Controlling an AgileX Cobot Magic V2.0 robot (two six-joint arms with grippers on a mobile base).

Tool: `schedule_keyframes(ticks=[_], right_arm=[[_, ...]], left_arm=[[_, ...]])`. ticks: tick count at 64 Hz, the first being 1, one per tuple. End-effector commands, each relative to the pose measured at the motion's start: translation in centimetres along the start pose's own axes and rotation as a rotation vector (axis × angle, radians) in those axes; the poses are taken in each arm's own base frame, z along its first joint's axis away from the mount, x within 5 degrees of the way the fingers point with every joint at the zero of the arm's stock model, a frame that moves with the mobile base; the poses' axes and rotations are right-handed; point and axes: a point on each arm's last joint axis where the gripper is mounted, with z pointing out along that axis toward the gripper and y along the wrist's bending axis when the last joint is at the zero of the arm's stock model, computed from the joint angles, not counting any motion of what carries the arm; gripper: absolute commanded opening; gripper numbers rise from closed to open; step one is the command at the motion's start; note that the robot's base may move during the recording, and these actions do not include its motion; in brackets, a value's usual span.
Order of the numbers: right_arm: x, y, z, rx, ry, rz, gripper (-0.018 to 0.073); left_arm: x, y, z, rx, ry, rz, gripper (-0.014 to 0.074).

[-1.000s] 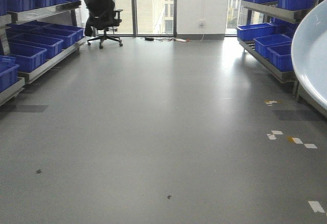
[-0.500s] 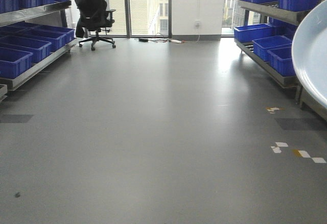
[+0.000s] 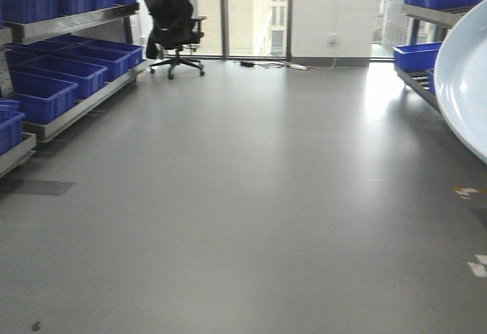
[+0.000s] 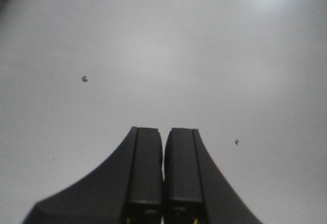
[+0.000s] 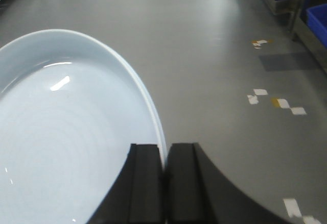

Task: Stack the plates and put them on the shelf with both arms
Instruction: 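Drive the base to the blue bin rack holding the plates aloft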

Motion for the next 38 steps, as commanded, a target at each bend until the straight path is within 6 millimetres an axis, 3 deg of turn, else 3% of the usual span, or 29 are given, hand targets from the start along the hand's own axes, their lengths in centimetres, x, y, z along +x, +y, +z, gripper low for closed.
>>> schedule_keyframes(ticks=[1, 38], right_arm=[[-1.77, 0.24, -0.39, -0.017, -0.120, -0.006, 0.0057], [-1.77, 0.24, -0.39, -0.017, -0.120, -0.006, 0.0057]], left_arm=[[-1.38, -0.19, -0.44, 0.017, -0.092, -0.008, 0.0090], [-1.38, -0.19, -0.44, 0.017, -0.092, -0.008, 0.0090]])
